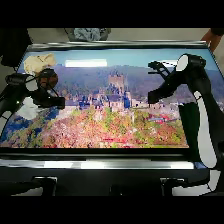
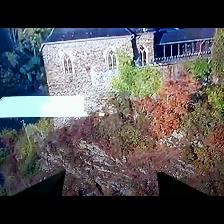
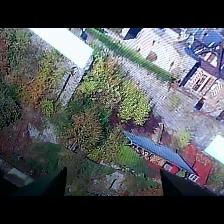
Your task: Fold the shirts.
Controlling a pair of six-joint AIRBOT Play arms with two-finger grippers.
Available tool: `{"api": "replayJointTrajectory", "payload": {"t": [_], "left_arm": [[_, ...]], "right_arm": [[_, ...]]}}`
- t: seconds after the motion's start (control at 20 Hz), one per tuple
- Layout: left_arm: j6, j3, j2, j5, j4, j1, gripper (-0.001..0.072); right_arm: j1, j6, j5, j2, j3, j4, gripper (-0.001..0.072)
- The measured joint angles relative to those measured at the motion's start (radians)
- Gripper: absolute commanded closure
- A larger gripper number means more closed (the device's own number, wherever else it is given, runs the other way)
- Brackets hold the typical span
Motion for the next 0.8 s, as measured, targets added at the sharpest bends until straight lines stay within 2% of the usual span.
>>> {"api": "replayJointTrajectory", "payload": {"t": [0.35,0.5,0.55,0.65,0.7,0.8], "left_arm": [[-0.003,0.000,0.000,0.142,-0.014,-0.001,0.0001],[-0.003,0.001,0.000,0.263,-0.020,-0.002,0.0007],[-0.001,0.010,-0.003,0.317,-0.021,0.001,0.0052],[0.004,0.084,-0.035,0.398,-0.018,0.036,0.0048],[0.004,0.149,-0.071,0.403,-0.004,0.070,0.0045],[0.004,0.327,-0.176,0.326,0.010,0.166,-0.0013]], "right_arm": [[0.000,0.000,-0.096,0.000,0.000,-0.005,0.0039],[0.000,-0.019,-0.118,0.000,0.000,-0.009,0.0039],[0.000,-0.027,-0.122,0.000,0.000,-0.010,0.0039],[0.000,-0.042,-0.127,0.000,0.000,-0.011,0.0039],[0.000,-0.047,-0.131,0.000,0.000,-0.012,0.0039],[0.000,-0.057,-0.133,0.000,0.000,-0.012,0.0039]]}}
